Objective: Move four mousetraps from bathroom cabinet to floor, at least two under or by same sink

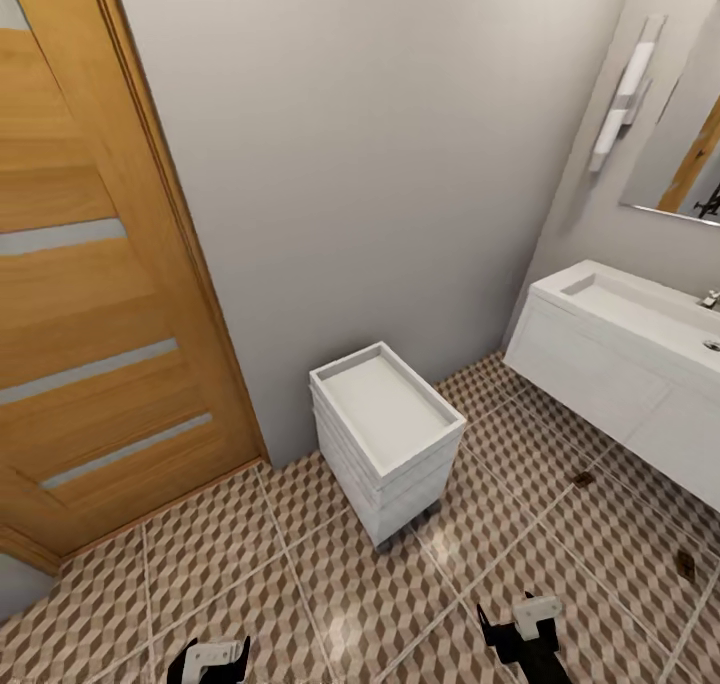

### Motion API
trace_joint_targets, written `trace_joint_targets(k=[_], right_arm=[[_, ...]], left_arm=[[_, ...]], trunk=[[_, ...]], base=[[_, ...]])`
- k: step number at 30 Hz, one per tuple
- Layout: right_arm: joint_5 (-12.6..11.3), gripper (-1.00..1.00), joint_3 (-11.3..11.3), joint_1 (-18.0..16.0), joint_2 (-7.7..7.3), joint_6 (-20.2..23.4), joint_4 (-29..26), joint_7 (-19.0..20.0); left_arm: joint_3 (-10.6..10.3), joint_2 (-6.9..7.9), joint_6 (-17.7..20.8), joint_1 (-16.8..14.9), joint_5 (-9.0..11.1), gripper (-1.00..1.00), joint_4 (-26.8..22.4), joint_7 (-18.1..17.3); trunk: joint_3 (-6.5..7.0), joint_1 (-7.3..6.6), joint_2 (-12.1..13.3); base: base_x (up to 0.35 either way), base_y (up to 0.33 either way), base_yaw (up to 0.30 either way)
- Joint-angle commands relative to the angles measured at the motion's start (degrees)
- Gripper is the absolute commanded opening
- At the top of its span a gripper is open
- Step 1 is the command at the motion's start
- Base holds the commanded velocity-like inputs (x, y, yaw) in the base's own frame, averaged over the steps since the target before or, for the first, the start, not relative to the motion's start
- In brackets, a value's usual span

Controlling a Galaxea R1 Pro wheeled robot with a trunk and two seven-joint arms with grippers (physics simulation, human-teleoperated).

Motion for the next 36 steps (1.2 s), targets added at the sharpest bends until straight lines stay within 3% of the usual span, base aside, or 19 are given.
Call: trace_joint_targets(k=[1,36], right_arm=[[0.53,1.0,-0.43,-0.03,0.03,-0.22,0.08,0.09],[0.53,1.0,-0.43,-0.03,0.03,-0.16,0.58,0.09]], left_arm=[[0.38,-0.01,-0.15,-0.06,0.1,1.0,0.08,-0.41],[0.38,-0.3,-0.15,-0.06,0.1,1.0,0.26,-0.41]], trunk=[[-0.14,0.03,-0.11],[-1.59,0.03,-0.11]], base=[[0.0,0.0,0.215],[0.0,0.0,0.215]])
